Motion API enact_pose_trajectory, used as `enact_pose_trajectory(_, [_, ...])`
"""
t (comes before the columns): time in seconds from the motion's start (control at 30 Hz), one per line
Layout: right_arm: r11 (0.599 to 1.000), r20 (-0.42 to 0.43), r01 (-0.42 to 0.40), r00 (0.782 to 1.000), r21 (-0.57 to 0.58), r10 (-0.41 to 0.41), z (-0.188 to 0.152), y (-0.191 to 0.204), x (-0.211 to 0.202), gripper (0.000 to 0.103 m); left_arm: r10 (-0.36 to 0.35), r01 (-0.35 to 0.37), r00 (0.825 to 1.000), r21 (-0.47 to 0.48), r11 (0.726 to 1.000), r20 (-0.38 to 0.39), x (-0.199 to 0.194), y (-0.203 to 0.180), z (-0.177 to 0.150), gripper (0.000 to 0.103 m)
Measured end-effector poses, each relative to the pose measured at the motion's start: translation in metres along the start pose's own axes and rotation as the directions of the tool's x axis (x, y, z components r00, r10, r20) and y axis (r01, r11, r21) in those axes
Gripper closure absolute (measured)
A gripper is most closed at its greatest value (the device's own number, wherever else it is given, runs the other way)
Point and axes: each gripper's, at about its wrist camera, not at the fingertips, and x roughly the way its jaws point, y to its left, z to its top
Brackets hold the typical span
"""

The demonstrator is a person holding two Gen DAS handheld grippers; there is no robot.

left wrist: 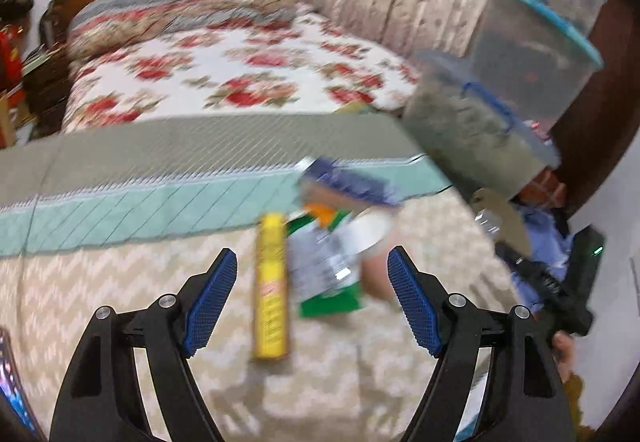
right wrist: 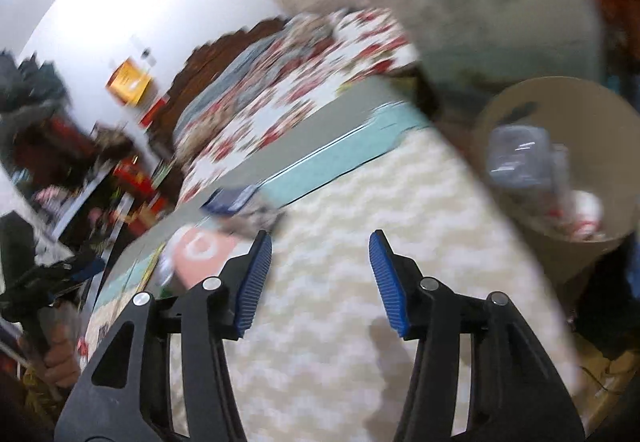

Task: Collect trash
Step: 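Grasp the yellow box with the left tool while the right tool grasps crumpled white paper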

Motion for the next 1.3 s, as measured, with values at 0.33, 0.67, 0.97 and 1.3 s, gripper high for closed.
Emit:
enact_pose_trajectory(0.33, [0.972,-0.166,-0.149,0.979,-0.181,0.119,-0.031,0.118,0.052,0.053,0.077,-0.071,0.992,0.063,0.995,-0.102,0.048,0.017,-0.036,0.05])
enact_pose_trajectory(0.67, [0.972,-0.273,-0.169,0.954,-0.165,0.12,-0.061,0.166,0.115,0.059,0.02,-0.027,0.995,-0.064,0.998,-0.101,0.026,0.075,-0.055,0.081])
enact_pose_trajectory(0.97, [0.966,-0.304,-0.162,0.948,-0.2,0.096,-0.075,0.184,0.123,0.085,-0.004,-0.003,0.998,-0.115,0.993,-0.056,0.008,0.103,-0.071,0.081])
enact_pose_trajectory(1.3, [0.926,-0.115,-0.047,0.993,-0.374,0.003,-0.039,0.205,0.087,0.027,-0.038,0.026,0.996,-0.155,0.988,-0.076,0.024,0.11,-0.084,0.078])
